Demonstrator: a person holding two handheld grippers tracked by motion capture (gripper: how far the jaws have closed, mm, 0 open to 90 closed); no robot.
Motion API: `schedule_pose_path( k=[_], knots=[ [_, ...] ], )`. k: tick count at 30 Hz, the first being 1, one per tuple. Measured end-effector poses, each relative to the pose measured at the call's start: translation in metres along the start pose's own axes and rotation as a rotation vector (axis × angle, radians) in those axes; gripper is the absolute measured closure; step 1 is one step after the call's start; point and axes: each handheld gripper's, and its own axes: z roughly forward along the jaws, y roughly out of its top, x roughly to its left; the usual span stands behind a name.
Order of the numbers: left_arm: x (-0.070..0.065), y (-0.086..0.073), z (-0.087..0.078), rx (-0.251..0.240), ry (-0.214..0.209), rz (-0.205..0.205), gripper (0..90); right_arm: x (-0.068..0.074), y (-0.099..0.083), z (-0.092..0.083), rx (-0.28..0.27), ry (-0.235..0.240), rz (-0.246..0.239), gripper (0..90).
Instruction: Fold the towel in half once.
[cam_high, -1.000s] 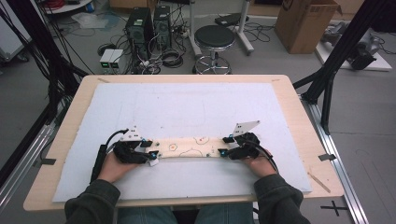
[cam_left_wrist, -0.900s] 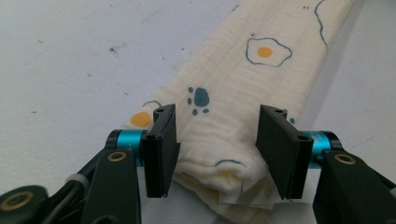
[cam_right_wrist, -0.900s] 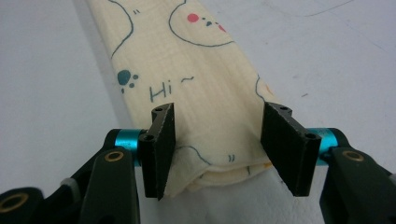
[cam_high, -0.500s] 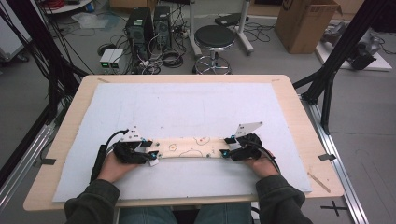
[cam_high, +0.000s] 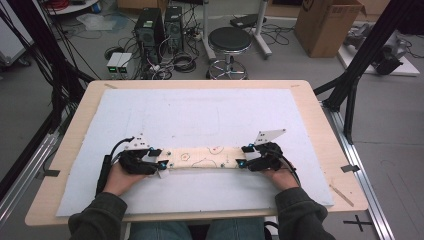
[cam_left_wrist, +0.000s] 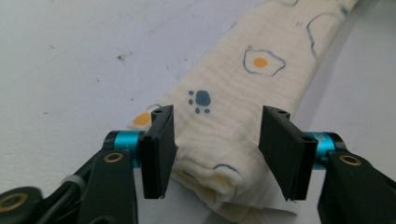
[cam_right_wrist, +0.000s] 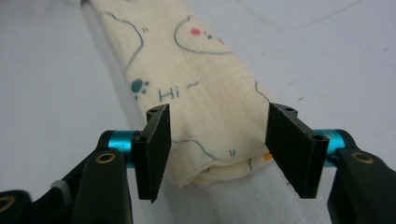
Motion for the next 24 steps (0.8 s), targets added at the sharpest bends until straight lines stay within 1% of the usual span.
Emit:
schedule_pose_path(
  k=[1,3,4,5,6,7,8,9,11,14,15,17,20,22,23,24],
  knots=[
    [0.001,0.002,-0.004,-0.026,-0.001,-0.001,42.6,0.0,0.001,-0.002,-0.014,-0.001,0.004,39.1],
    [0.002,0.005,-0.009,-0.07,0.012,-0.014,40.3,-0.003,0.006,-0.008,-0.05,-0.006,0.024,38.3],
    [0.003,0.006,-0.01,-0.077,0.024,-0.024,39.6,-0.005,0.008,-0.01,-0.065,-0.009,0.037,38.3],
    [0.006,0.008,-0.011,-0.071,0.037,-0.022,39.0,-0.007,0.01,-0.011,-0.077,-0.013,0.055,38.4],
    [0.008,0.009,-0.011,-0.078,0.051,-0.029,38.2,-0.01,0.013,-0.012,-0.077,-0.028,0.071,39.0],
    [0.011,0.009,-0.011,-0.088,0.065,-0.048,38.3,-0.013,0.015,-0.012,-0.077,-0.041,0.08,40.0],
    [0.013,0.01,-0.01,-0.087,0.077,-0.063,38.6,-0.015,0.018,-0.01,-0.07,-0.052,0.096,40.4],
    [0.015,0.01,-0.009,-0.078,0.093,-0.071,38.6,-0.017,0.019,-0.009,-0.06,-0.057,0.114,40.7],
    [0.019,0.01,-0.006,-0.052,0.123,-0.083,40.8,-0.021,0.021,-0.004,-0.044,-0.055,0.133,42.6],
    [0.024,0.009,0.001,-0.038,0.139,-0.123,43.3,-0.024,0.02,0.004,-0.01,-0.058,0.147,44.0],
    [0.026,0.008,0.002,-0.031,0.137,-0.132,43.6,-0.025,0.019,0.006,0.0,-0.052,0.16,44.7],
    [0.029,0.006,0.006,-0.005,0.127,-0.165,44.7,-0.029,0.018,0.008,0.001,-0.048,0.187,45.8],
    [0.031,0.004,0.01,0.026,0.114,-0.179,47.2,-0.035,0.015,0.011,-0.008,-0.033,0.248,47.6],
    [0.031,0.003,0.012,0.046,0.108,-0.175,49.5,-0.037,0.013,0.014,0.001,-0.027,0.278,49.5],
    [0.031,0.003,0.013,0.05,0.103,-0.18,50.7,-0.038,0.012,0.016,0.01,-0.022,0.284,50.6],
    [0.031,0.002,0.014,0.064,0.1,-0.175,52.4,-0.038,0.011,0.018,0.022,-0.018,0.291,52.2]
  ],
)
